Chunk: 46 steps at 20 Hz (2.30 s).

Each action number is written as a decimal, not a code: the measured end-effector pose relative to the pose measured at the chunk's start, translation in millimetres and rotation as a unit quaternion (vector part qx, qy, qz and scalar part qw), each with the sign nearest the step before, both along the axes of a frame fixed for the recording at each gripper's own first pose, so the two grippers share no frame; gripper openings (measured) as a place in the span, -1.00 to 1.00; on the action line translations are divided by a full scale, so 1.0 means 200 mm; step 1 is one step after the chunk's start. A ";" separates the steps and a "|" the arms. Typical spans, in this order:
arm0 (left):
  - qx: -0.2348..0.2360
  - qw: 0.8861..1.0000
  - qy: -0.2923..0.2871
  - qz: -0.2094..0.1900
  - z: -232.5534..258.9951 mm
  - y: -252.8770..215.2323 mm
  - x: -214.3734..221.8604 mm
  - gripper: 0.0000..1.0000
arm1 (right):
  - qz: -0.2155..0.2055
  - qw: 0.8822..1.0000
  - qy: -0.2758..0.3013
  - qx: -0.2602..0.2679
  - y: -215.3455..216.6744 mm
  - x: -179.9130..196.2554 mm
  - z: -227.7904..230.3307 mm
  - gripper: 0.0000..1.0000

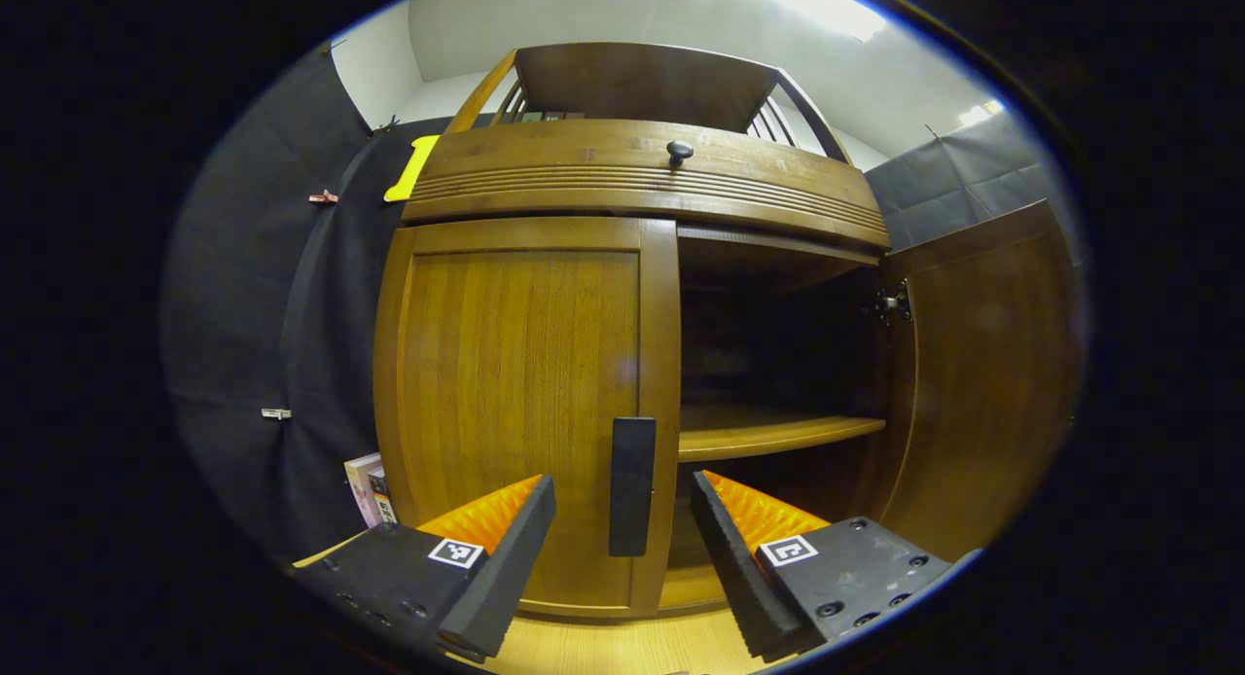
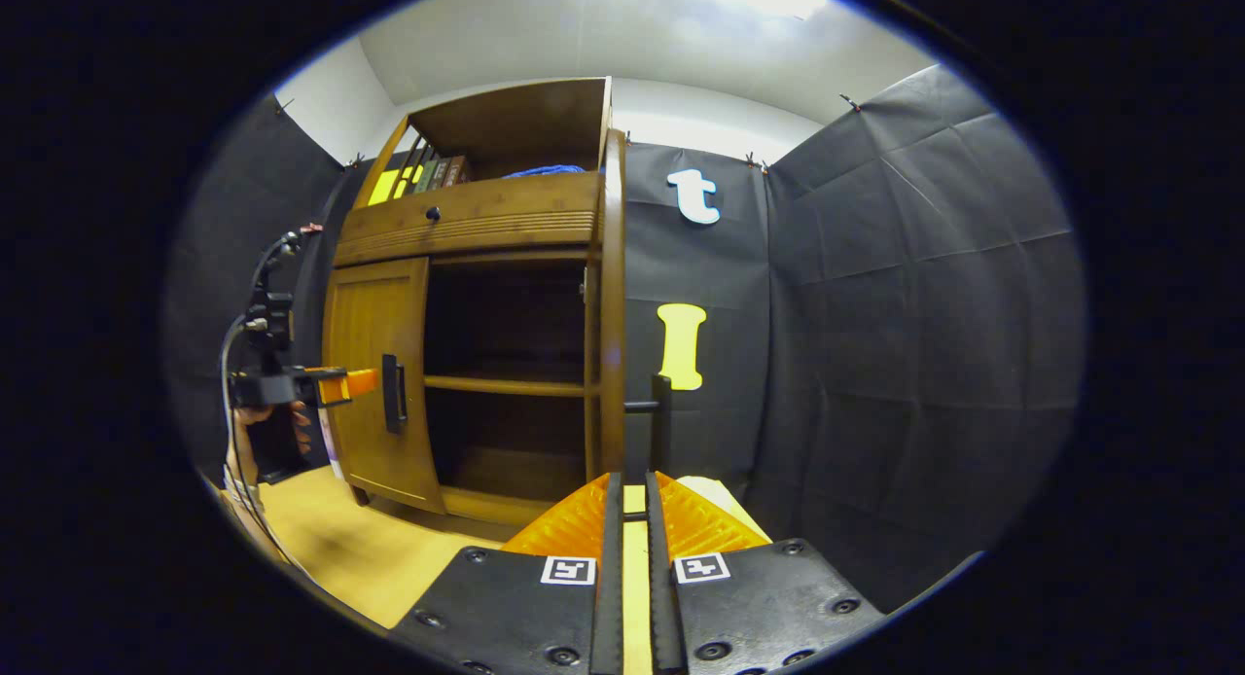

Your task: Open the right door of the double-door shoe cabinet with the right hand, and open the left door with the left hand.

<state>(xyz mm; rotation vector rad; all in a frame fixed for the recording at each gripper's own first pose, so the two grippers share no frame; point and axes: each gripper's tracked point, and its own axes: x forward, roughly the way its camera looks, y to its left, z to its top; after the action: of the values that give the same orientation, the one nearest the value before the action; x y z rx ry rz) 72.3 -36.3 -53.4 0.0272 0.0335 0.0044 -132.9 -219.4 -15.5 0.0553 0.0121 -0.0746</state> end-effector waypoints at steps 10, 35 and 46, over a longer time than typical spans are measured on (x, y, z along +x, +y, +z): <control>-0.001 1.000 0.001 -0.024 -0.10 -0.02 0.29 0.75 | 0.057 0.996 -0.070 0.017 0.20 0.01 0.16 0.87; -0.044 0.996 0.002 -0.076 -0.07 -0.04 0.28 -0.35 | -0.004 0.999 -0.047 -0.012 0.18 0.05 0.09 0.89; -0.054 0.985 0.009 -0.163 -0.04 0.04 -0.09 -0.34 | 0.014 0.999 -0.050 -0.010 0.43 0.00 0.14 0.92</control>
<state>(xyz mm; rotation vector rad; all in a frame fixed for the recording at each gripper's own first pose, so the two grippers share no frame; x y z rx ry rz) 53.9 -28.7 -61.6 -0.0760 0.0479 -0.3252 -132.0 -132.9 11.8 0.0379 -0.0874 -0.0435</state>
